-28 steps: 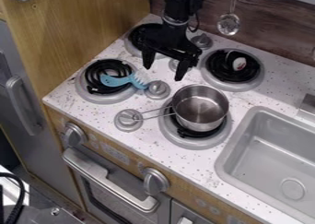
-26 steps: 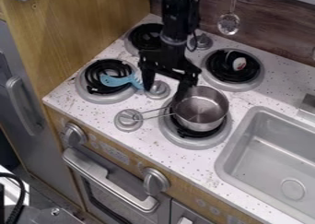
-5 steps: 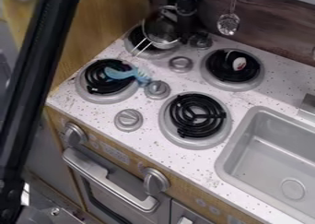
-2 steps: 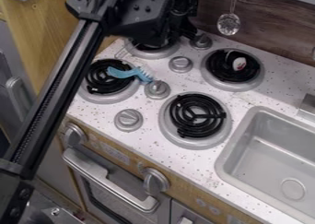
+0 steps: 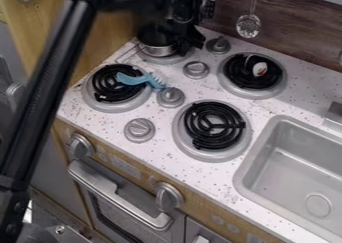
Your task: Place the silver pot on the top left burner
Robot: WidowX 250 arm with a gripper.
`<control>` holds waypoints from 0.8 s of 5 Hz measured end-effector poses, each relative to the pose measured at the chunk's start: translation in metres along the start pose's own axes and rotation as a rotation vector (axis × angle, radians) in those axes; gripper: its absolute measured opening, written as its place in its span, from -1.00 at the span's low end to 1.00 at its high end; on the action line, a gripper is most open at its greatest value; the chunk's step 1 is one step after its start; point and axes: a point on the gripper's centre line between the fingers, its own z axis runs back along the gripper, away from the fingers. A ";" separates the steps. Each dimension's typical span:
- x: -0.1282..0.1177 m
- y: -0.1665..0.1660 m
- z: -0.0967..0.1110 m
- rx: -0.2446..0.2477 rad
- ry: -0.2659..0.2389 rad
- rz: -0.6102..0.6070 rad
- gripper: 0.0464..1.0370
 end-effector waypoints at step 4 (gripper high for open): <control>-0.060 0.031 0.070 -0.026 0.027 0.097 0.92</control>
